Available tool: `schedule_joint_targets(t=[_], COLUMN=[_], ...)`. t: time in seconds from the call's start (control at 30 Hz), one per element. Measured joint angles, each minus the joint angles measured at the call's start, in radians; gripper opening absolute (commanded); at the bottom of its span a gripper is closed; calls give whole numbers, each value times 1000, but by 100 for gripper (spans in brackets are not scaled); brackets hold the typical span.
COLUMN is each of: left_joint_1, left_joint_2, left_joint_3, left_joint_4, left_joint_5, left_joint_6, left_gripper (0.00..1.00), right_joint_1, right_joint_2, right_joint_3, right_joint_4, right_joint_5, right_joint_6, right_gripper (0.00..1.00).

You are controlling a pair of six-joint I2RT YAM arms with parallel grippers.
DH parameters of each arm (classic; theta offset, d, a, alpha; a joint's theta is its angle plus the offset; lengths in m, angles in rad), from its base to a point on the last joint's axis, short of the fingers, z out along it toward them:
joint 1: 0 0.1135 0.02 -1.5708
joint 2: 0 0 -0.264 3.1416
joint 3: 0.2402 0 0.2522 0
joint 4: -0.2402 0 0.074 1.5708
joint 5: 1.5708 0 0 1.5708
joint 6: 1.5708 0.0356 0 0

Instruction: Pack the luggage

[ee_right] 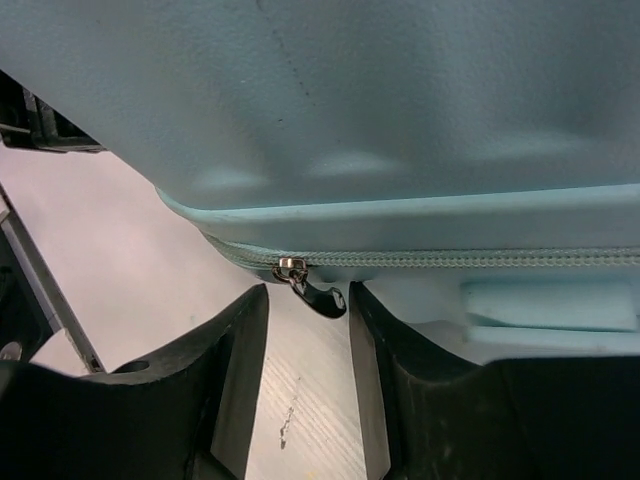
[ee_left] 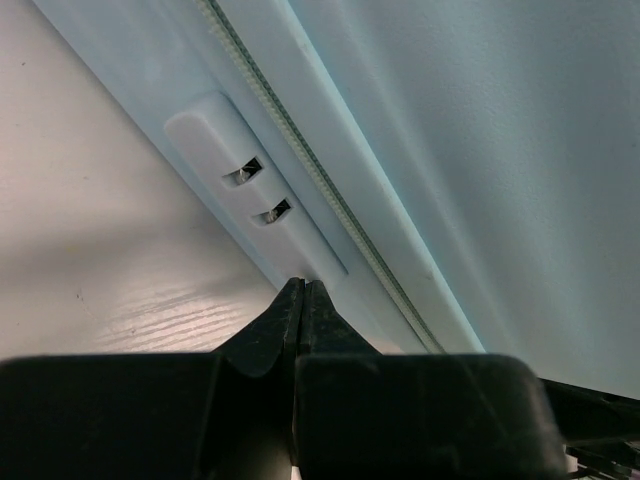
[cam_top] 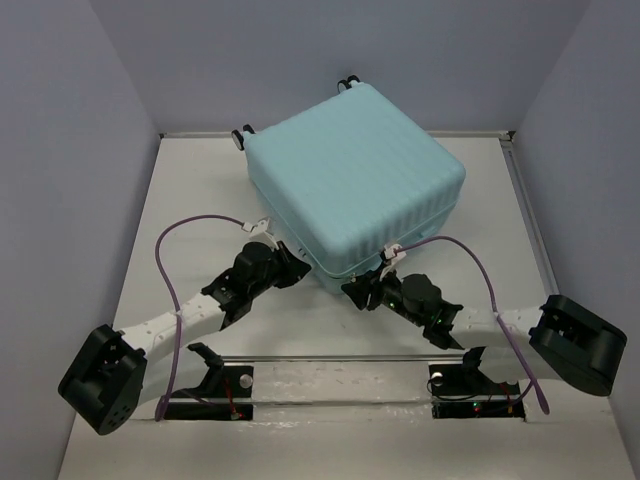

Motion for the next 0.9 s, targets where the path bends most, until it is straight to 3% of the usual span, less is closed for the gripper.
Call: schedule_joint_targets(t=[0.13,0.6,0.7,0.73,0.9], left_joint_1=[-15,-111,-121,-124,-128], left_joint_2=[0,49,58,63,67], left_joint_3=[3,31,36,39,53], left_joint_4=[-1,-8,-16,-19,-39], left_joint_5=[-13,-49,-57,-61,-69], left_joint_6=[5,6,6,6,7], left_gripper=[6,6,6,6,6], right_joint_1=[11,15,15,15,17], right_joint_2=[7,10,10,10,9], right_joint_3=[0,13,21,21,22], right_joint_4=[4,-11,-14,-17,-20], right_joint_5=[42,83,81,84,84], right_joint_6=[0,-1,-2,-2,-17], right_gripper=[31,30,19,9,7])
